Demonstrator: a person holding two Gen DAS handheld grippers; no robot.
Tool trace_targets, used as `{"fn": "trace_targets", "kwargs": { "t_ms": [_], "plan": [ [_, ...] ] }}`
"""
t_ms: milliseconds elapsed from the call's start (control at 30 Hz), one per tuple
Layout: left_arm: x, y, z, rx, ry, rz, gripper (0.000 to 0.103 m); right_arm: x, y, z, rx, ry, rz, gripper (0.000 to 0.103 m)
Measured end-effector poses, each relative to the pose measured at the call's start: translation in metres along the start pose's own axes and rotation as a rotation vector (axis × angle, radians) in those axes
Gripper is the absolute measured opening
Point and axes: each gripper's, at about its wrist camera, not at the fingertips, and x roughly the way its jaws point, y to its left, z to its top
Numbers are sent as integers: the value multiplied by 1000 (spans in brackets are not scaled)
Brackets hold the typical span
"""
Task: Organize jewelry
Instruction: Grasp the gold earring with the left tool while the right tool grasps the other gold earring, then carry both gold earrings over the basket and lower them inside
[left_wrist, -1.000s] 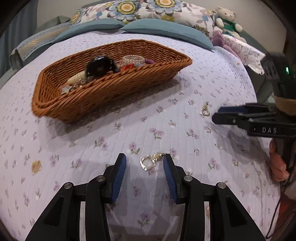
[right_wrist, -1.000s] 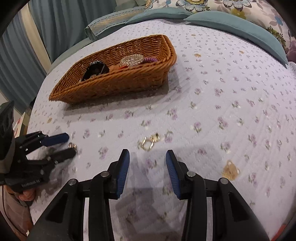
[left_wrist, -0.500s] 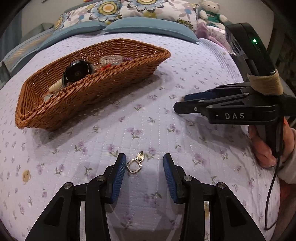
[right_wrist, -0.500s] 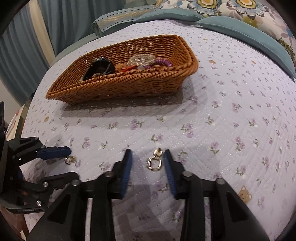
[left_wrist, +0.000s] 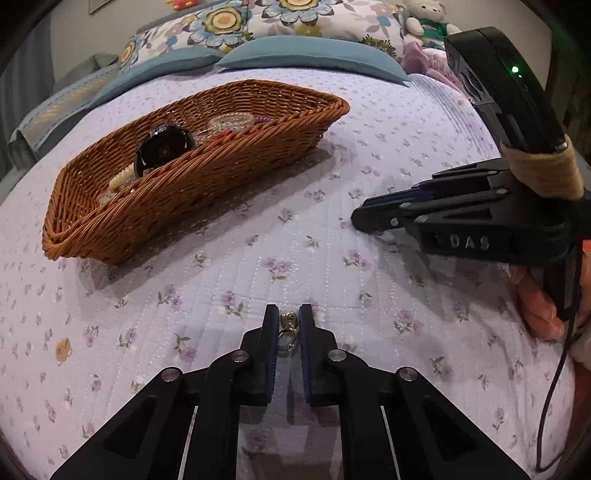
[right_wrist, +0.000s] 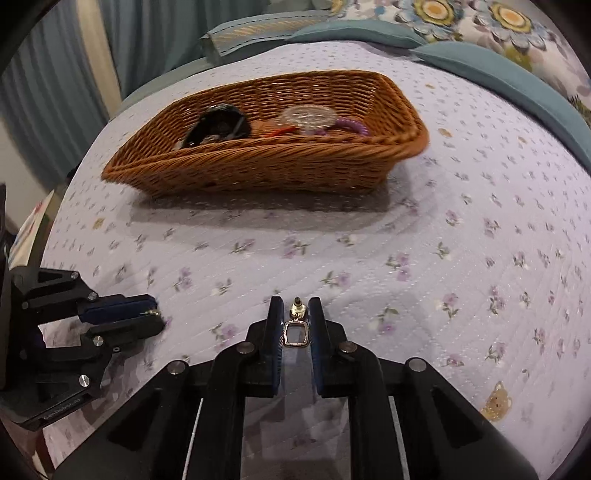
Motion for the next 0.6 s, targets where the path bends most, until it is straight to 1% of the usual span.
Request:
{"fn": "trace_targets", "kwargs": {
  "t_ms": [133, 233, 333, 433, 533, 600],
  "plan": [
    [-6, 0, -4, -38, -9, -5, 10, -7, 10, -5, -50, -22, 36, 16],
    [-13, -3, -11, -87, -21, -1, 10, -13, 17, -9, -89, -40, 69, 16],
    [-24, -9, -19, -123, -41, 19, 10, -16, 24, -13, -110, -39, 84, 16],
    [-36, -12, -28, -163, -59, 23, 10, -21, 30, -20, -124, -35, 105, 16],
    [-46, -13, -37, -200, -75, 16, 10, -28, 35, -32, -134, -28, 123, 16],
    [-54, -11, -41, -230, -94, -6, 10, -35, 38, -39, -129, -26, 147, 16]
  ]
}}
